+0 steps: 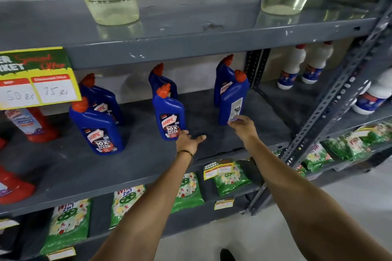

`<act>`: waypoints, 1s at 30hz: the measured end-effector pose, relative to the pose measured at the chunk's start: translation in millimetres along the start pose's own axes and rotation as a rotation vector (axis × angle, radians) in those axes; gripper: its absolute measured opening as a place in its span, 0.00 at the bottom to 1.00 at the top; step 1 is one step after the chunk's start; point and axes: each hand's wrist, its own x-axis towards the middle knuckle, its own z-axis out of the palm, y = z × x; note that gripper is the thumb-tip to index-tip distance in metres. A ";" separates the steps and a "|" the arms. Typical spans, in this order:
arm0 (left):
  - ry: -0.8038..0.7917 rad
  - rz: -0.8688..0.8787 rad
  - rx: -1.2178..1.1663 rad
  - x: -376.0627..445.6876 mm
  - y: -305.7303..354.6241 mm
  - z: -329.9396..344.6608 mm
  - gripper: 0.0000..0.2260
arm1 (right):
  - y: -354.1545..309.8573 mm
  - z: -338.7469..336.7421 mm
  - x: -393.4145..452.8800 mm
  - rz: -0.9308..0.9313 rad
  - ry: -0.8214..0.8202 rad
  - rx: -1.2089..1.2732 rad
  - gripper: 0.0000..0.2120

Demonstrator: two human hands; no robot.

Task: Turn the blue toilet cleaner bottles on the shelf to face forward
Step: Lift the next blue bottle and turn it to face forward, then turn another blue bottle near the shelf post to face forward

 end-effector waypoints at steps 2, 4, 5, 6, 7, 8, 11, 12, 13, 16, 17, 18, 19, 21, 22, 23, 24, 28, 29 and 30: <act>-0.012 0.016 0.010 5.5 11.2 14.7 0.31 | -3.8 -13.2 13.0 0.011 0.009 -0.033 0.27; -0.013 0.023 0.000 14.2 24.3 31.5 0.31 | -10.2 -25.2 29.8 0.009 0.003 -0.058 0.32; -0.010 0.029 0.000 18.5 30.6 38.2 0.32 | -13.5 -29.2 37.7 0.001 -0.003 -0.067 0.33; -0.003 0.042 0.003 23.6 37.7 47.6 0.32 | -17.6 -34.2 47.4 -0.011 -0.017 -0.078 0.34; 0.003 0.056 0.007 27.5 43.9 56.0 0.32 | -21.1 -38.5 55.5 -0.026 -0.038 -0.093 0.35; 0.007 0.071 0.013 31.5 49.5 63.2 0.32 | -24.5 -41.9 62.5 -0.042 -0.061 -0.105 0.36; -0.009 0.108 0.017 41.5 62.7 80.6 0.36 | -31.5 -48.6 79.1 -0.088 -0.156 -0.103 0.40; -0.014 0.120 0.026 44.8 65.8 84.8 0.36 | -33.6 -50.5 83.0 -0.107 -0.197 -0.109 0.41; -0.022 0.133 0.043 47.3 68.3 87.8 0.36 | -35.1 -51.6 85.5 -0.127 -0.242 -0.108 0.41; -0.052 0.175 0.090 51.7 72.4 96.1 0.30 | -37.3 -53.2 90.2 -0.218 -0.368 -0.091 0.29; -0.056 0.181 0.096 51.9 73.3 99.0 0.28 | -38.0 -53.8 90.6 -0.240 -0.393 -0.087 0.26; -0.055 0.185 0.104 52.3 74.2 102.7 0.27 | -38.4 -54.8 91.6 -0.253 -0.413 -0.080 0.23; -0.052 0.191 0.114 51.9 75.1 104.8 0.27 | -38.6 -54.8 91.5 -0.262 -0.430 -0.071 0.21; -0.049 0.211 0.124 51.4 76.9 106.1 0.26 | -37.8 -54.3 91.5 -0.265 -0.442 -0.053 0.19; -0.050 0.220 0.121 51.3 77.2 106.0 0.27 | -37.5 -54.3 91.1 -0.265 -0.442 -0.047 0.19; -0.049 0.228 0.117 50.5 77.3 105.6 0.27 | -37.3 -54.5 90.8 -0.268 -0.441 -0.042 0.18; -0.046 0.240 0.111 49.5 77.5 105.1 0.27 | -38.0 -55.1 90.8 -0.272 -0.444 -0.037 0.18; -0.010 0.303 0.027 43.9 79.5 104.3 0.26 | -49.4 -62.2 89.3 -0.311 -0.476 -0.020 0.19; 0.002 0.312 0.016 42.7 80.2 104.4 0.25 | -53.1 -64.1 87.7 -0.317 -0.482 -0.009 0.18; 0.017 0.316 0.016 42.2 80.6 105.0 0.24 | -57.0 -65.1 86.0 -0.315 -0.489 0.000 0.18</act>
